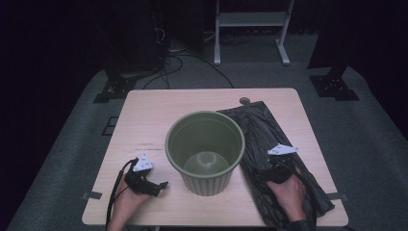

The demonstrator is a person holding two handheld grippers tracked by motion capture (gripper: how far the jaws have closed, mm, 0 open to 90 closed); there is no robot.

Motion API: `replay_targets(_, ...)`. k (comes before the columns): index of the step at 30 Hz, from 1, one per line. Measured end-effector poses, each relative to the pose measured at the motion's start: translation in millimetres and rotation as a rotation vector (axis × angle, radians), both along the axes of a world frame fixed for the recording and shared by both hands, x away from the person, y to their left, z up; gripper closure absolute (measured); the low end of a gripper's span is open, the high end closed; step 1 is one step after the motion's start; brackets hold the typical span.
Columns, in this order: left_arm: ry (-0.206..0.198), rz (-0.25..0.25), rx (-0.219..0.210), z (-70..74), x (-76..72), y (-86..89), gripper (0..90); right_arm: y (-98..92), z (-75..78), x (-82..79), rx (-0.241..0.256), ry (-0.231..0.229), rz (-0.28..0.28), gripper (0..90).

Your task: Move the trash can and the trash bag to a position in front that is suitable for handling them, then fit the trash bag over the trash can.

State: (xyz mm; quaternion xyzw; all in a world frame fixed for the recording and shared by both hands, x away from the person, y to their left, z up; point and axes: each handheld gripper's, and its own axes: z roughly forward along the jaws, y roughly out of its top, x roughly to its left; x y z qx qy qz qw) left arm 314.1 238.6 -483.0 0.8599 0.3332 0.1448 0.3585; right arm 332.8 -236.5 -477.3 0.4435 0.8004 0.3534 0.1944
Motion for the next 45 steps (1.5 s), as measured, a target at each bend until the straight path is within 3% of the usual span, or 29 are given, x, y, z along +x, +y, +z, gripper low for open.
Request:
replay_targets(9,0.0,-0.001,0.001,0.0,-0.1,0.0,0.0,-11.3,20.9,3.6,0.036,-0.021,-0.007,0.0)
replay_targets(12,0.0,-0.001,0.001,0.0,-0.1,0.0,0.0,-13.8,22.9,7.9,0.02,0.003,-0.004,0.0)
replay_targets(16,0.0,-0.001,0.001,0.0,-0.1,0.1,0.0,-19.4,24.7,13.6,0.017,-0.002,-0.007,0.0)
replay_targets(19,0.0,-0.001,0.001,0.0,0.0,0.1,0.0,-26.6,22.9,18.8,0.034,0.002,-0.028,0.0)
replay_targets(24,0.0,-0.001,0.001,0.0,-0.1,0.1,0.0,-35.4,13.8,29.6,0.016,0.05,-0.052,0.0)
replay_targets(33,0.0,-0.004,0.0,-0.1,-0.5,0.3,0.0,-38.5,4.2,38.6,-0.012,0.093,-0.075,5.3)
replay_targets(40,0.0,-0.004,0.0,-0.1,-0.7,0.2,0.0,-40.6,1.1,38.7,-0.033,0.103,-0.091,18.9)
replay_targets(45,-0.001,-0.004,0.0,-0.1,-0.7,0.2,0.0,-37.9,2.8,32.3,-0.027,0.067,-0.054,49.3)
